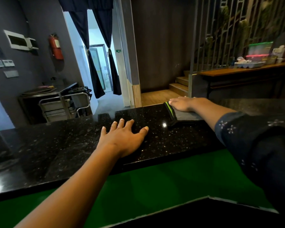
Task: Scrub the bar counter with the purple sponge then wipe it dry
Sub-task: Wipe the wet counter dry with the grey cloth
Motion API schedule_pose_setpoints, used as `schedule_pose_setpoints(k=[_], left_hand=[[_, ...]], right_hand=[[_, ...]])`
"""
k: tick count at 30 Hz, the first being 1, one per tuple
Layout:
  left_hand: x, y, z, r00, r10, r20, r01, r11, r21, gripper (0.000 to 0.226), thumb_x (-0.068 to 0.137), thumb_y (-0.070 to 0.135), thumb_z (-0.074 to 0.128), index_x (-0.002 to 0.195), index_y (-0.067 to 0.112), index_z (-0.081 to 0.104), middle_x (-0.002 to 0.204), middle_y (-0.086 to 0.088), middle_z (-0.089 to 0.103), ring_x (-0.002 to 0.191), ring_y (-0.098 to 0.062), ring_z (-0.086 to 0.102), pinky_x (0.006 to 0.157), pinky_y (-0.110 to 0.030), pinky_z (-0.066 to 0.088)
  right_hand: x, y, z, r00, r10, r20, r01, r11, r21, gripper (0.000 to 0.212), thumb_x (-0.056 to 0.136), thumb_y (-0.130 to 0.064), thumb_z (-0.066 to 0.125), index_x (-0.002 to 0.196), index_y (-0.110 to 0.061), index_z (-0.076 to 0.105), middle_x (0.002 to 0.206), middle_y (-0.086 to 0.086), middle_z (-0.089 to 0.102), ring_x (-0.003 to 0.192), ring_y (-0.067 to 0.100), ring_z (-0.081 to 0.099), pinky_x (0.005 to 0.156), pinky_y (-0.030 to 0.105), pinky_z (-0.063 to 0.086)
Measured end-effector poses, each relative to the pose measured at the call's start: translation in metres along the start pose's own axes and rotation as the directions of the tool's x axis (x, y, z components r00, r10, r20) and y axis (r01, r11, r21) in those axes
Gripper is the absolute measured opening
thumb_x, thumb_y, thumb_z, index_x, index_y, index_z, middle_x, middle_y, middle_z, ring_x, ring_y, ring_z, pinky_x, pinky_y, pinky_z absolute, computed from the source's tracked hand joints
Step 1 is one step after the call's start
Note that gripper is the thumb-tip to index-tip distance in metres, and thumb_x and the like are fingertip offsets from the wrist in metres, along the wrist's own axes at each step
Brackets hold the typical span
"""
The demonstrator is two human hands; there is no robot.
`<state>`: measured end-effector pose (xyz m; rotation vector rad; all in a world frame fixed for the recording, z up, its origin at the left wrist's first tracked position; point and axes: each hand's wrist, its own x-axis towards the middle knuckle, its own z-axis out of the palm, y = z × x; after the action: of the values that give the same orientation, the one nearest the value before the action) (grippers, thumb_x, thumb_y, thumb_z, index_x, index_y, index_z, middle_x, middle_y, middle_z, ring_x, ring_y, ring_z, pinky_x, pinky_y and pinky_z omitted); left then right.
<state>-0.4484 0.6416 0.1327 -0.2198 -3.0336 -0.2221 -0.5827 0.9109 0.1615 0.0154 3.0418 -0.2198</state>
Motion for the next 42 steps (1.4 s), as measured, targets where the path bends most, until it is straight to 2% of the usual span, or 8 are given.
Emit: schedule_pose_setpoints(k=[6, 15, 21, 29, 36, 39, 41, 42], left_hand=[[-0.006, 0.006, -0.006, 1.000, -0.017, 0.009, 0.017, 1.000, -0.020, 0.086, 0.075, 0.082, 0.012, 0.147, 0.034, 0.014, 0.158, -0.002, 0.007, 0.144, -0.024, 0.004, 0.112, -0.053, -0.001], [-0.020, 0.012, -0.015, 0.998, -0.038, 0.041, 0.038, 0.999, -0.018, 0.083, 0.080, 0.078, 0.014, 0.148, 0.031, 0.014, 0.158, -0.004, 0.007, 0.144, -0.025, 0.004, 0.114, -0.052, 0.000], [-0.017, 0.009, -0.012, 0.999, -0.020, 0.041, 0.021, 1.000, -0.017, 0.084, 0.079, 0.079, 0.013, 0.148, 0.032, 0.013, 0.158, -0.003, 0.006, 0.144, -0.025, 0.003, 0.114, -0.052, -0.001], [-0.009, 0.010, -0.011, 0.999, -0.020, 0.031, 0.021, 0.999, -0.031, 0.081, 0.081, 0.076, 0.016, 0.147, 0.030, 0.015, 0.158, -0.006, 0.009, 0.144, -0.028, 0.004, 0.112, -0.056, -0.001], [-0.015, 0.010, -0.014, 0.999, -0.019, 0.039, 0.021, 0.998, -0.064, 0.082, 0.081, 0.075, 0.019, 0.148, 0.027, 0.018, 0.157, -0.007, 0.010, 0.144, -0.029, 0.005, 0.112, -0.056, -0.001], [-0.022, 0.007, -0.023, 1.000, 0.014, -0.016, -0.018, 0.958, -0.286, 0.074, 0.085, 0.068, 0.031, 0.144, 0.023, 0.032, 0.151, -0.008, 0.031, 0.140, -0.029, 0.023, 0.114, -0.054, 0.007], [-0.033, -0.008, -0.034, 0.997, 0.013, -0.077, -0.050, 0.860, -0.508, 0.067, 0.086, 0.061, 0.042, 0.140, 0.022, 0.037, 0.143, -0.007, 0.044, 0.131, -0.028, 0.040, 0.112, -0.052, 0.021], [-0.040, -0.022, -0.040, 0.993, 0.015, -0.115, -0.074, 0.842, -0.534, 0.065, 0.086, 0.060, 0.044, 0.139, 0.022, 0.038, 0.141, -0.007, 0.046, 0.127, -0.027, 0.044, 0.110, -0.051, 0.027]], right_hand=[[-0.068, -0.012, 0.009, 0.995, -0.100, -0.022, 0.099, 0.995, -0.019, 0.063, 0.093, -0.064, 0.013, 0.150, -0.036, 0.012, 0.160, 0.002, 0.007, 0.146, 0.023, 0.006, 0.115, 0.052, 0.005], [-0.204, -0.035, 0.035, 0.972, -0.230, -0.054, 0.228, 0.973, -0.030, 0.058, 0.093, -0.064, 0.011, 0.148, -0.045, 0.008, 0.160, -0.003, 0.004, 0.146, 0.020, 0.004, 0.114, 0.049, 0.000], [-0.172, -0.019, 0.026, 0.987, -0.160, -0.033, 0.160, 0.987, -0.001, 0.060, 0.090, -0.069, 0.011, 0.146, -0.048, 0.010, 0.160, -0.006, 0.004, 0.146, 0.019, 0.002, 0.114, 0.051, -0.001], [-0.118, -0.034, 0.026, 0.996, 0.012, -0.092, -0.012, 1.000, 0.001, 0.066, 0.088, -0.070, 0.011, 0.148, -0.042, 0.012, 0.160, 0.003, 0.005, 0.145, 0.027, 0.005, 0.112, 0.054, 0.000], [-0.175, -0.064, 0.048, 0.993, -0.070, -0.094, 0.066, 0.997, -0.040, 0.073, 0.080, -0.076, 0.005, 0.147, -0.046, 0.006, 0.160, 0.001, 0.005, 0.146, 0.025, 0.003, 0.112, 0.054, -0.001], [-0.190, -0.067, 0.055, 0.983, -0.136, -0.125, 0.129, 0.990, -0.064, 0.073, 0.078, -0.079, 0.001, 0.145, -0.050, 0.005, 0.160, -0.004, 0.005, 0.146, 0.022, 0.004, 0.112, 0.052, 0.001], [-0.185, -0.065, 0.046, 0.990, -0.125, -0.069, 0.121, 0.991, -0.057, 0.068, 0.083, -0.077, 0.005, 0.145, -0.051, 0.005, 0.160, -0.005, 0.002, 0.146, 0.022, 0.003, 0.112, 0.052, 0.001], [-0.179, -0.066, 0.041, 0.993, -0.108, -0.045, 0.106, 0.993, -0.043, 0.066, 0.085, -0.075, 0.006, 0.146, -0.050, 0.005, 0.160, -0.005, 0.001, 0.146, 0.022, 0.002, 0.112, 0.052, 0.000]])
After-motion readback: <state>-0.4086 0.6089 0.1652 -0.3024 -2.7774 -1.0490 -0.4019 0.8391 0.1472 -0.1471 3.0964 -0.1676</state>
